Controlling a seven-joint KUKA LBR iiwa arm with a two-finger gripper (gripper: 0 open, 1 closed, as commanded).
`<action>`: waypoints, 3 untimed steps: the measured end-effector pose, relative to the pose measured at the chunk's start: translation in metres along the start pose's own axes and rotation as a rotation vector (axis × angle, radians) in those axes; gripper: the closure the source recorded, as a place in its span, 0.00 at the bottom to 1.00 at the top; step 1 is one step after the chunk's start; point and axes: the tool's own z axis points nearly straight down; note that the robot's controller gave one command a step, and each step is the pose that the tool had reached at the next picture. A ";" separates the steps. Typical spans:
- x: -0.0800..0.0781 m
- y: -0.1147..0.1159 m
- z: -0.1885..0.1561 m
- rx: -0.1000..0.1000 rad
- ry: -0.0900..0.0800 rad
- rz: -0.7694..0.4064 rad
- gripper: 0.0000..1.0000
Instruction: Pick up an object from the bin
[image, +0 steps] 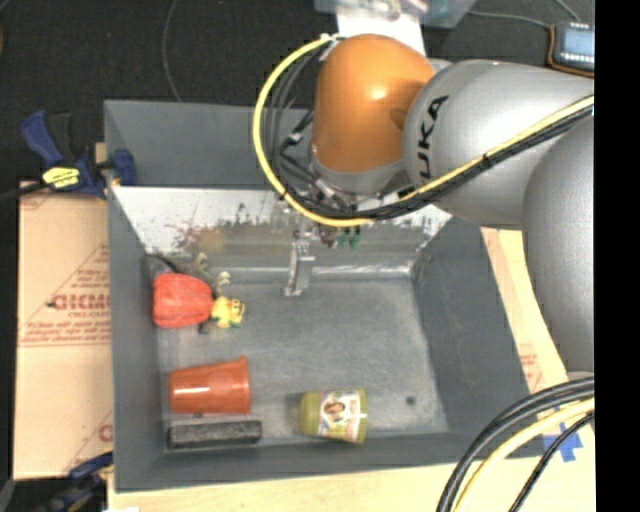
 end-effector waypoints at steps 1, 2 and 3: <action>-0.002 -0.001 -0.005 -0.001 -0.009 0.003 0.00; 0.009 0.070 0.146 -0.001 -0.010 -0.080 0.00; 0.008 0.083 0.065 -0.004 -0.024 0.162 0.00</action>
Offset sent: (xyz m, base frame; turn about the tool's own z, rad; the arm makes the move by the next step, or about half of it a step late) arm -0.0110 0.0702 -0.1457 -0.0757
